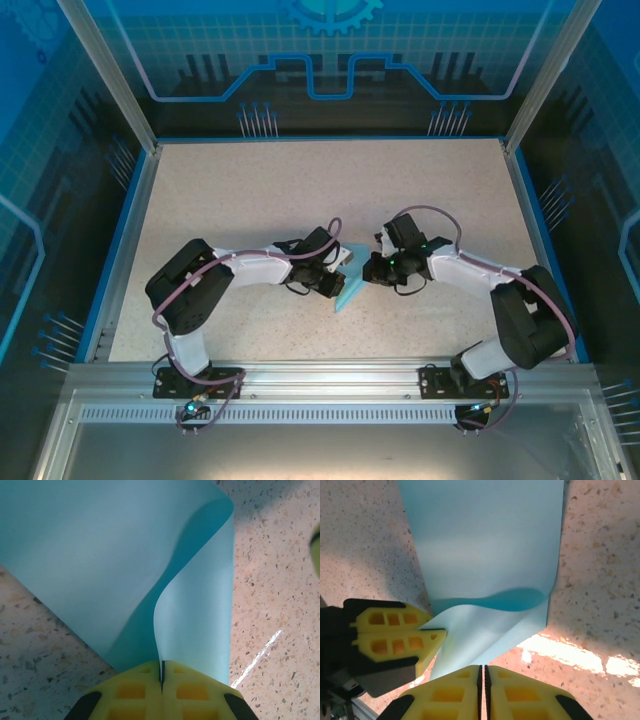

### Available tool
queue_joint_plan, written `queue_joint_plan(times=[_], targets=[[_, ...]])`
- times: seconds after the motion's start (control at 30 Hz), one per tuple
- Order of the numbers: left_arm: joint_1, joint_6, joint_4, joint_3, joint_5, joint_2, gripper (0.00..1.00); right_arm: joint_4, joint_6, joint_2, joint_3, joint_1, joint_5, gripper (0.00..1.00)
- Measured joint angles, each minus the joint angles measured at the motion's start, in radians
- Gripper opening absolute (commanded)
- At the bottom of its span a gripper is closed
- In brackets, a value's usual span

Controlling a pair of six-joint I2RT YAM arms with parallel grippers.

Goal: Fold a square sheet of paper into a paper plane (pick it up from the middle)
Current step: Third fold the triangle at the center of the table.

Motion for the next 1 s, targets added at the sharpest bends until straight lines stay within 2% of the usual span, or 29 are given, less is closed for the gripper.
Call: queue_joint_plan(times=[0.2, 0.37, 0.57, 1.0], targets=[[0.0, 0.0, 0.002, 0.0, 0.001, 0.001, 0.03, 0.022, 0.03, -0.068, -0.048, 0.0, -0.013, 0.15], [0.0, 0.0, 0.002, 0.0, 0.001, 0.001, 0.03, 0.057, 0.064, -0.072, -0.072, 0.015, -0.055, 0.11], [0.001, 0.0, 0.002, 0.0, 0.001, 0.001, 0.03, 0.159, 0.12, -0.009, -0.072, 0.087, -0.088, 0.09], [0.001, 0.0, 0.002, 0.0, 0.002, 0.001, 0.03, 0.277, 0.182, 0.128, -0.071, 0.091, -0.108, 0.09]])
